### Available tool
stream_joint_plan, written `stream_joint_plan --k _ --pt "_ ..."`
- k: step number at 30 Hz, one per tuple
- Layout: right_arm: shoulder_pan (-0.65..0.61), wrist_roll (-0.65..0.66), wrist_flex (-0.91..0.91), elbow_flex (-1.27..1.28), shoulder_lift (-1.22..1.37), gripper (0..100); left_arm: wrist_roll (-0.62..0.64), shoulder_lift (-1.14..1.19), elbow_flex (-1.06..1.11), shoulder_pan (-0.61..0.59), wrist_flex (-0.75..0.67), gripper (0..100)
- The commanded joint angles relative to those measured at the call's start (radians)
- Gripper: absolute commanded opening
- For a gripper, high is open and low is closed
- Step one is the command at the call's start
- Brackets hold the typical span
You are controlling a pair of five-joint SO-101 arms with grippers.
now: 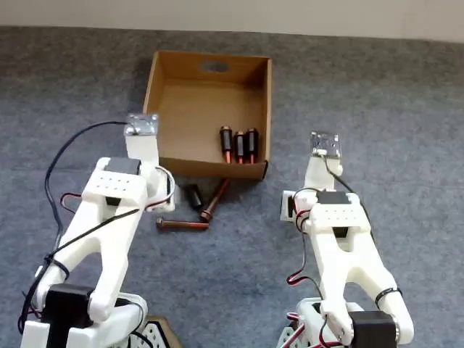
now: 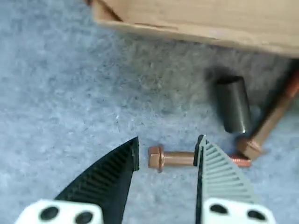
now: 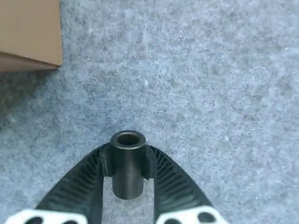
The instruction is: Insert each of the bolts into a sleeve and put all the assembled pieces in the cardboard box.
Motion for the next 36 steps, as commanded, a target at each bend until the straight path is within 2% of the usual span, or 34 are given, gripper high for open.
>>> stream_joint_plan --k 1,5,10,12,16,19,28,36 --pt "0.008 -0.009 -0.012 -0.004 -0.041 0.5 0.086 -0.038 -0.030 0.047 0.068 21" --pt "0.008 -0.008 -0.012 -0.005 -0.041 0.5 0.048 -0.036 -0.024 0.163 0.247 21" --pt "0.008 -0.006 -0.012 -0.005 -0.041 0.5 0.049 -0.027 -0.022 0.208 0.233 21" --pt "0.008 -0.005 -0.012 -0.004 -0.041 0.5 0.127 -0.028 -0.022 0.203 0.212 21" --pt "0.008 -0.005 -0.012 -0.005 -0.041 0.5 0.420 -0.027 -0.005 0.206 0.189 21" --pt "0.008 -0.005 -0.012 -0.005 -0.041 0.5 0.526 -0.027 0.036 0.211 0.121 21" --pt "0.008 -0.005 -0.012 -0.004 -0.041 0.5 0.534 -0.027 0.197 0.203 -0.149 21" --pt "0.008 -0.003 -0.012 -0.004 -0.039 0.5 0.603 -0.027 0.211 0.203 -0.267 21"
